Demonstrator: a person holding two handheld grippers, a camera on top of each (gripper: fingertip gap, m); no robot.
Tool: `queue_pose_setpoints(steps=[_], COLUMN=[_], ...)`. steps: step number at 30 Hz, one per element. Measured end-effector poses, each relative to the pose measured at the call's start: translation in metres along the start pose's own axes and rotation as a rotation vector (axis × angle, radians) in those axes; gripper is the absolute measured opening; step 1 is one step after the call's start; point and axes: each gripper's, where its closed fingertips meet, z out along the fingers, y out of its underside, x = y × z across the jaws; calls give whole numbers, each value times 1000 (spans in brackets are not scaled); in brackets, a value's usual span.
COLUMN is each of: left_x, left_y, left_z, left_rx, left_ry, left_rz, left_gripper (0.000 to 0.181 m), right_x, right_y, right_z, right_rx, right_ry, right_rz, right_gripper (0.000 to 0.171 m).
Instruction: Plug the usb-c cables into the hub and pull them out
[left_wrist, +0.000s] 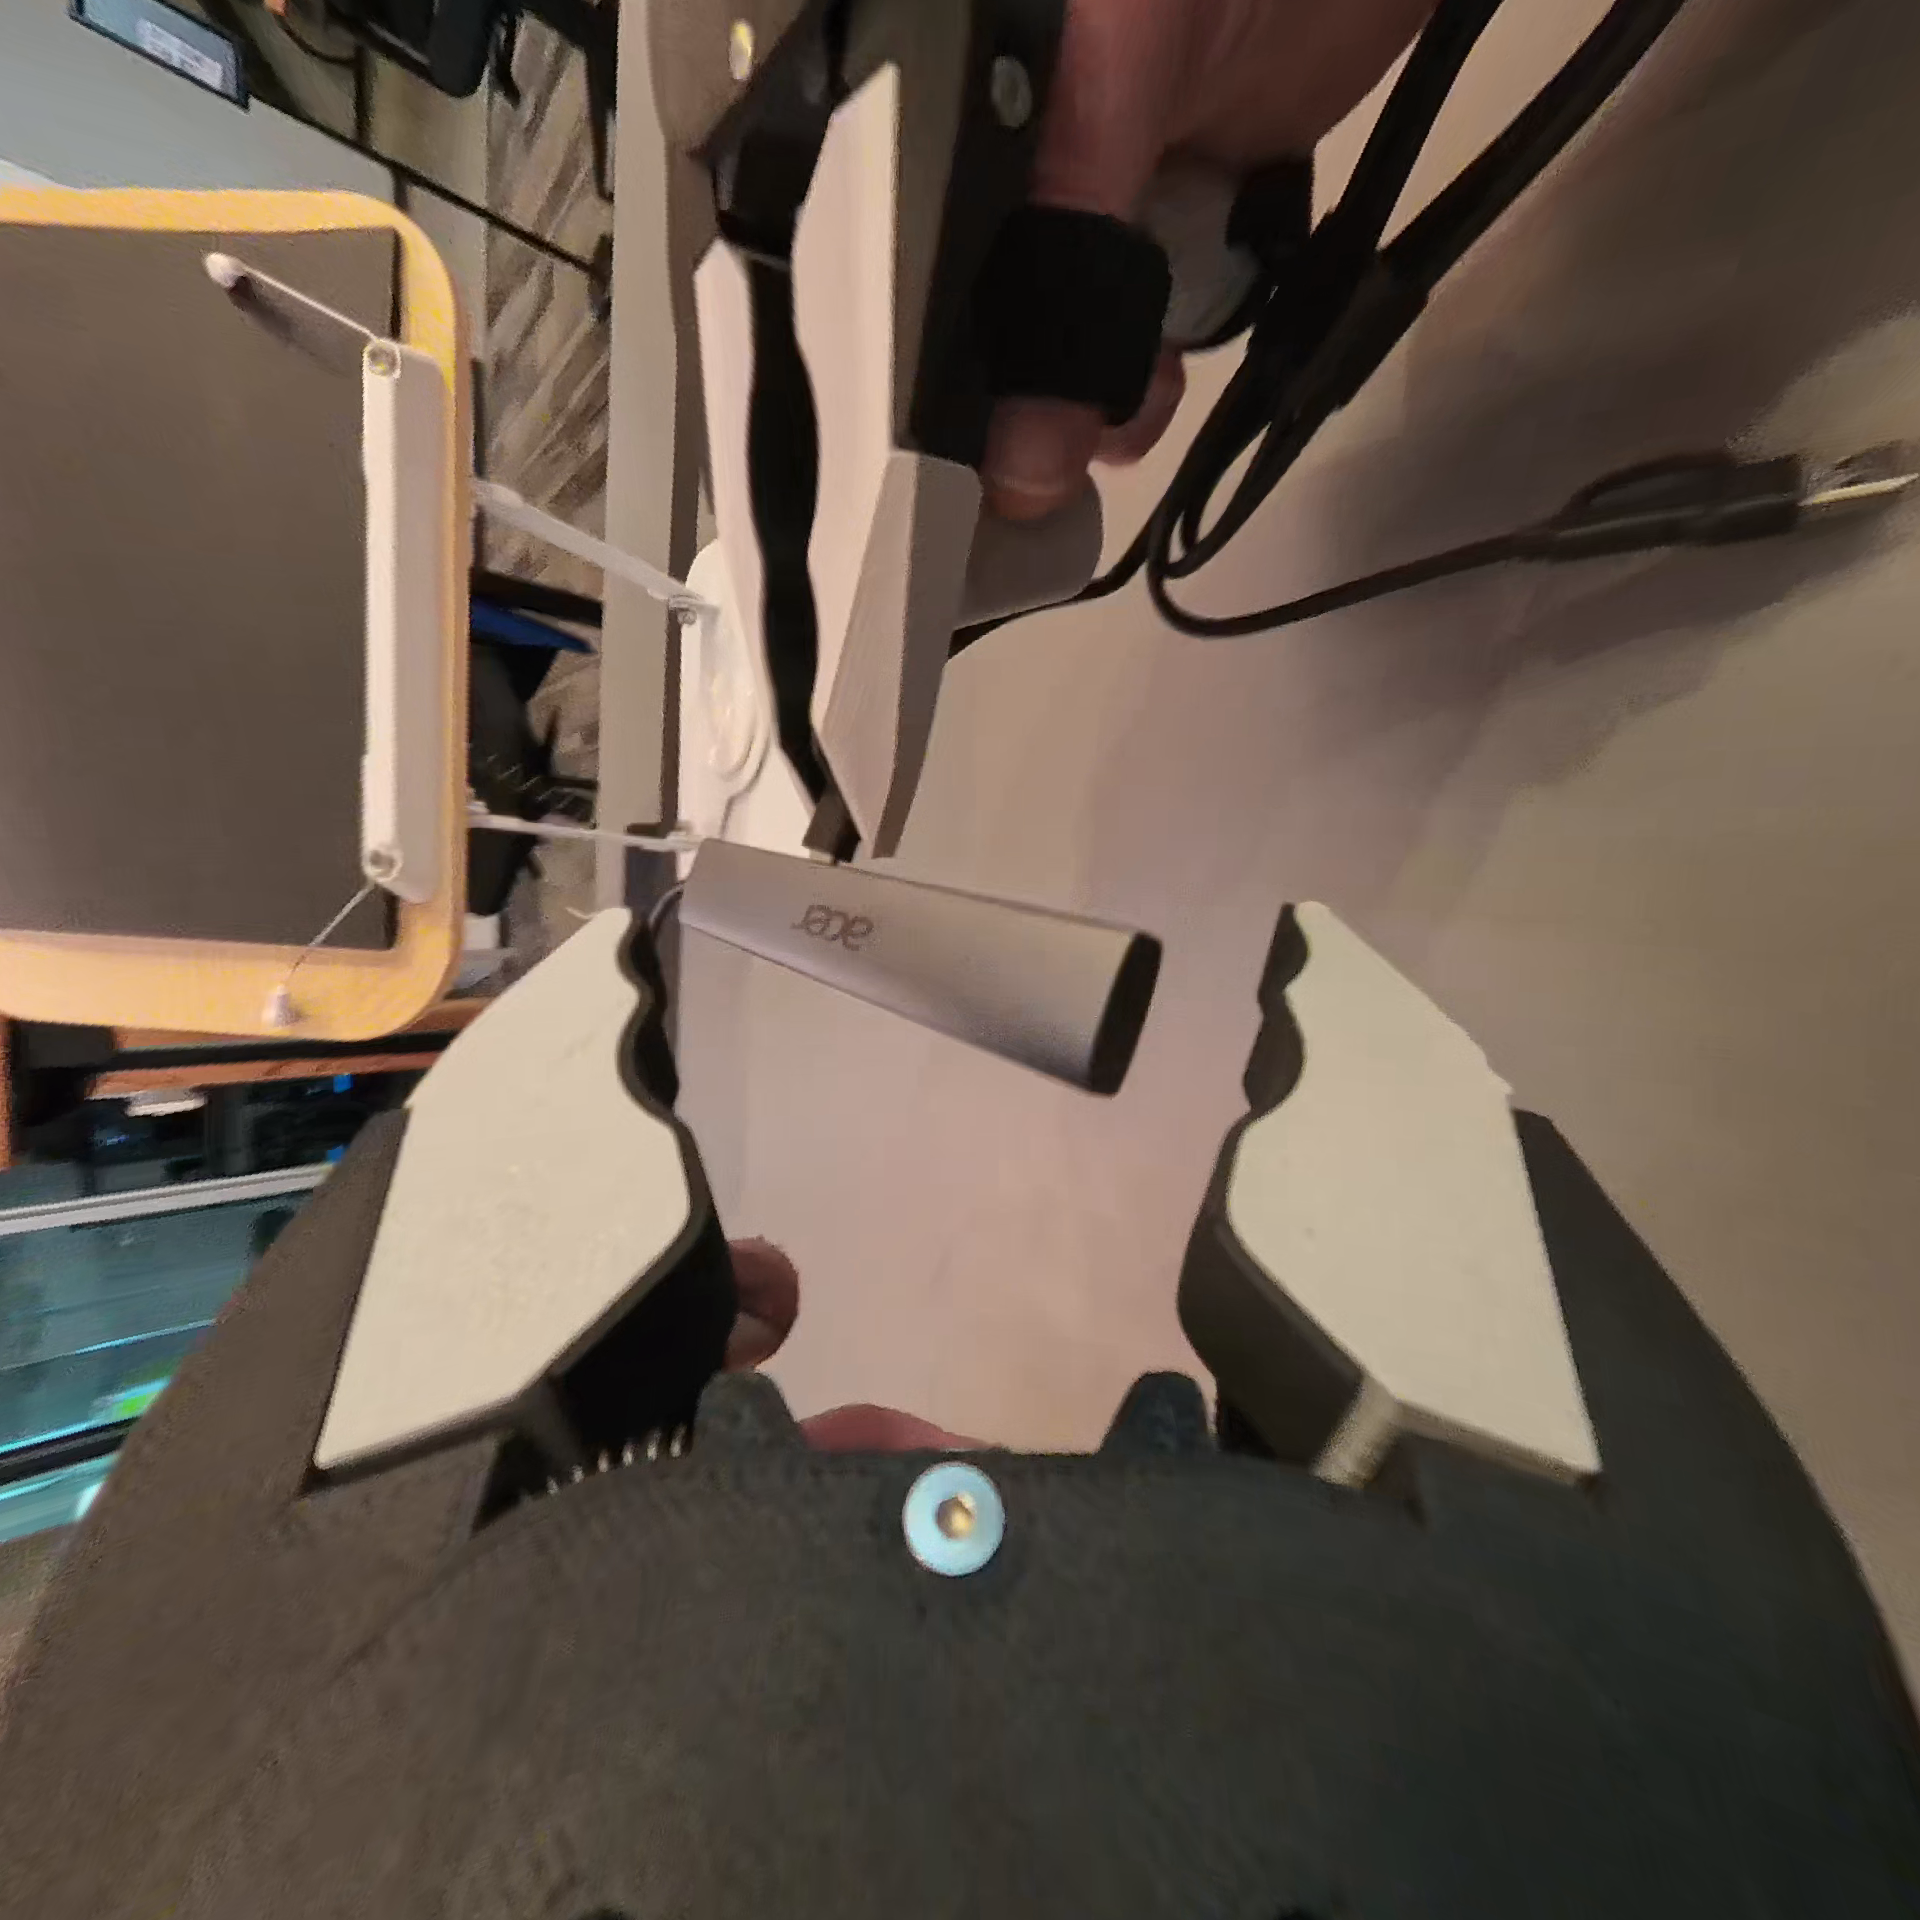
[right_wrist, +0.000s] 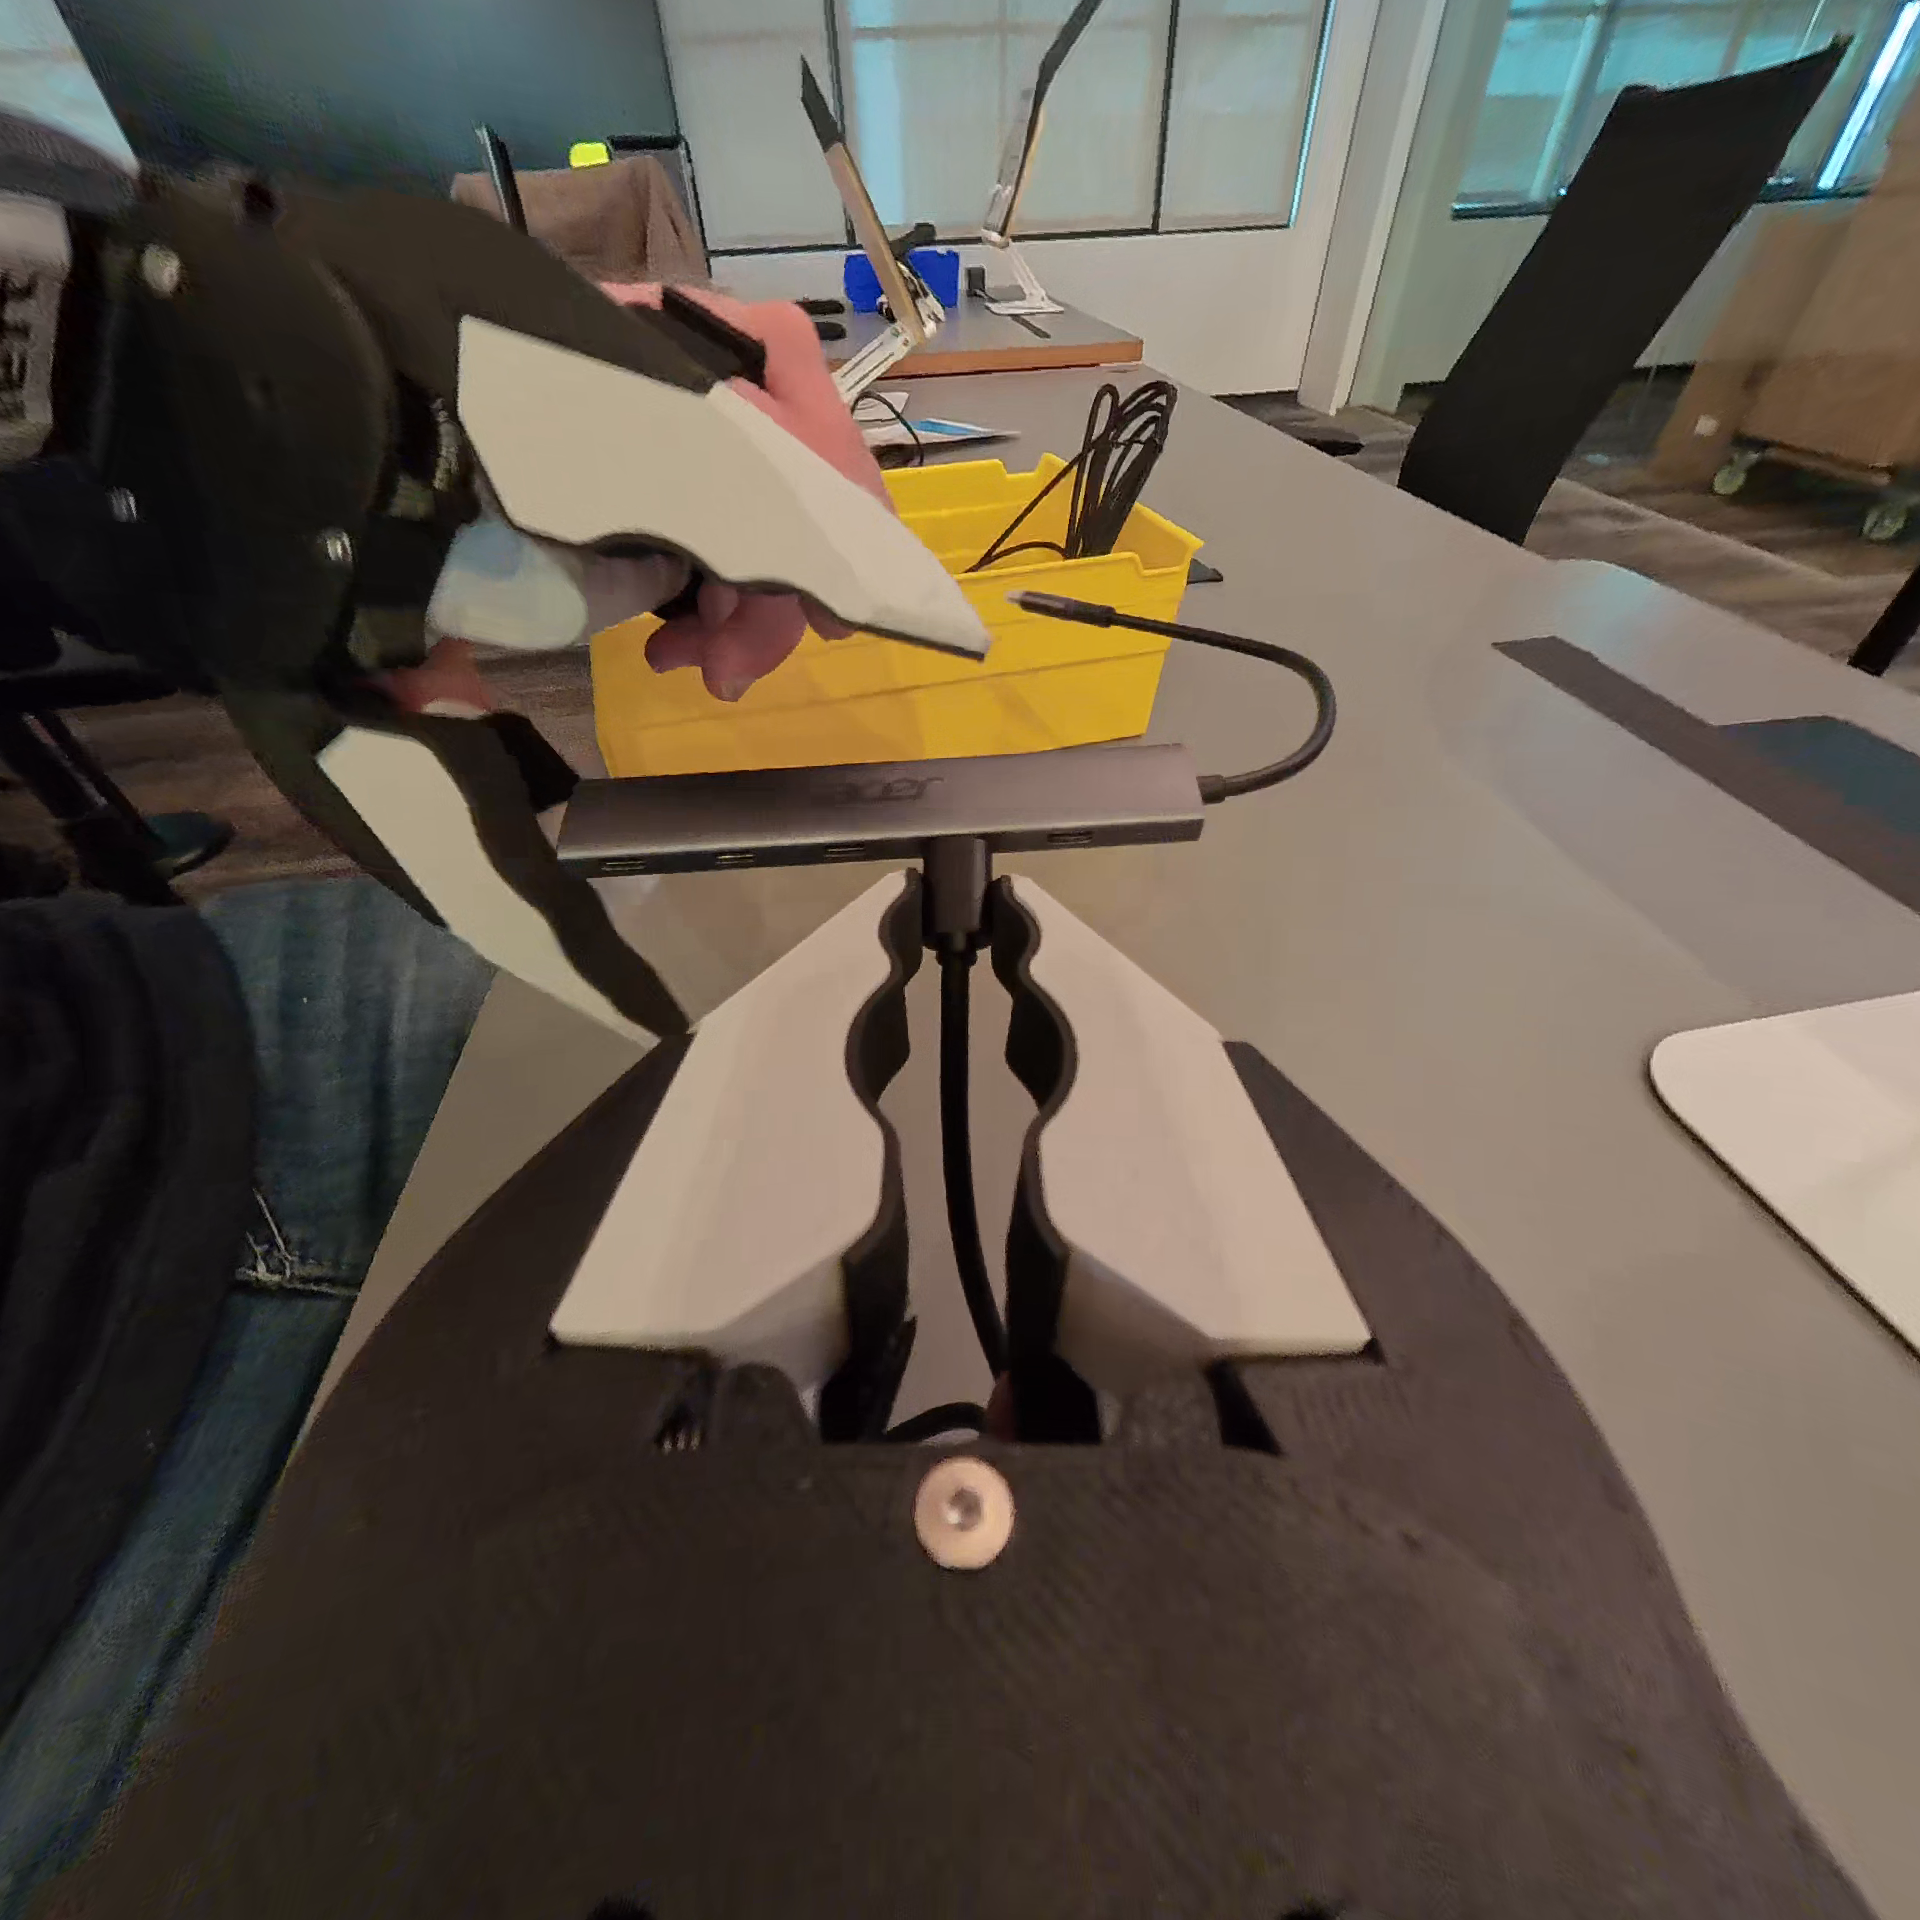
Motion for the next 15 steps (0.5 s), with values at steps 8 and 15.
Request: queue_pose_setpoints(steps=[8, 15], left_x=[-19, -25], left_y=[4, 9], left_z=[7, 15], left_rx=[-82, -123], left_ry=[-259, -333], left_rz=[123, 171], left_gripper=[40, 16], right_x=[3, 2], right_y=[0, 7], right_z=[0, 2], right_rx=[-55, -111], right_ry=[39, 25], right_rz=[122, 197], right_gripper=[10, 9])
